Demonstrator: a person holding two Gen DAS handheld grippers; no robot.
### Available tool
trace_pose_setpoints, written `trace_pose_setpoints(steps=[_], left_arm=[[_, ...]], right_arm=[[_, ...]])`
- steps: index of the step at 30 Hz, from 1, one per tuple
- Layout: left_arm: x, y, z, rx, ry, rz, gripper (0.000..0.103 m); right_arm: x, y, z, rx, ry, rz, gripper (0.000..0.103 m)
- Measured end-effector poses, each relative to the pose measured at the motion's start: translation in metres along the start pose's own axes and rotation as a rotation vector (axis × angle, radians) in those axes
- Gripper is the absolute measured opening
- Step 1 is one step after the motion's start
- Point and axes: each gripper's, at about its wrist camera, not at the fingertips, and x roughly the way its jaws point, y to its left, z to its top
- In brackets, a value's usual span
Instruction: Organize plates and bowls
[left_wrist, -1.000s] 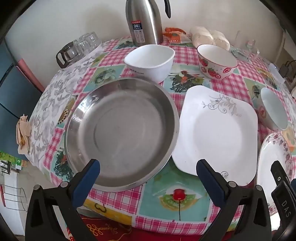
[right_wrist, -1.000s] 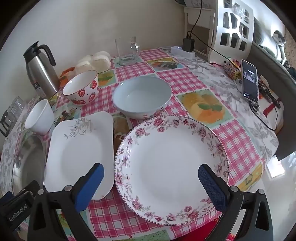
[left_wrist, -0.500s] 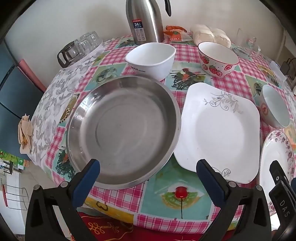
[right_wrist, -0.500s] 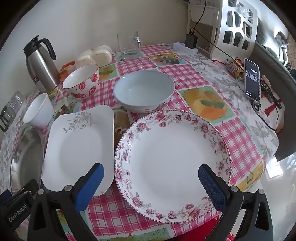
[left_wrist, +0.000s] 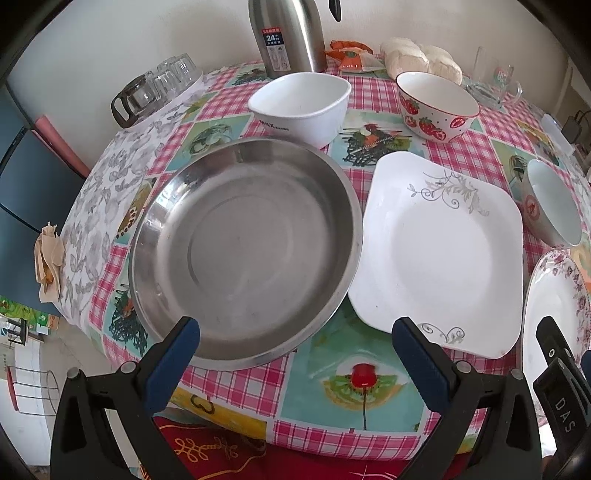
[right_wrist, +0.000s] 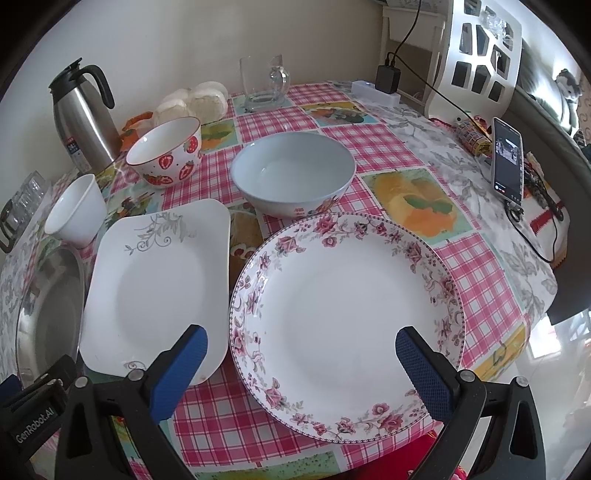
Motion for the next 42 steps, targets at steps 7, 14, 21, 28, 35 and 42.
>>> trace_pose_setpoints(steps=[7,14,21,28,35,42], left_arm=[[-0.0001,-0.0004,0.0003,-0.001,0.003,0.001,0.103],[0.0006,-0.0005,-0.0003,-0.004,0.007,0.002,0.103],[0.0015,-0.0008,-0.0011,-0.005,0.008,0.002,0.103],[0.0025,-0.0023,-0.0021,-0.003,0.013,0.001,0.103],[0.0034,-0.0033,-0.0018,-0.005,0.019,0.000,0.103],[0.0034,-0.0034,-0.0013,-0.005,0.021,0.000,0.103]], right_arm=[[0.0011,0.0013,-0.0009,-0.008,0.004,-0.002,0.103],[0.0025,0.0034,-0.0011,-0.014,0.010,-0.005,0.103],[0.0031,0.0041,-0.0014,-0.019,0.012,-0.006,0.103],[0.0044,0.0051,-0.0023,-0.023,0.014,-0.007,0.103],[0.0058,0.0060,-0.0022,-0.029,0.020,-0.009,0.103],[0.0068,0.0070,-0.0026,-0.035,0.026,-0.011,0.103]])
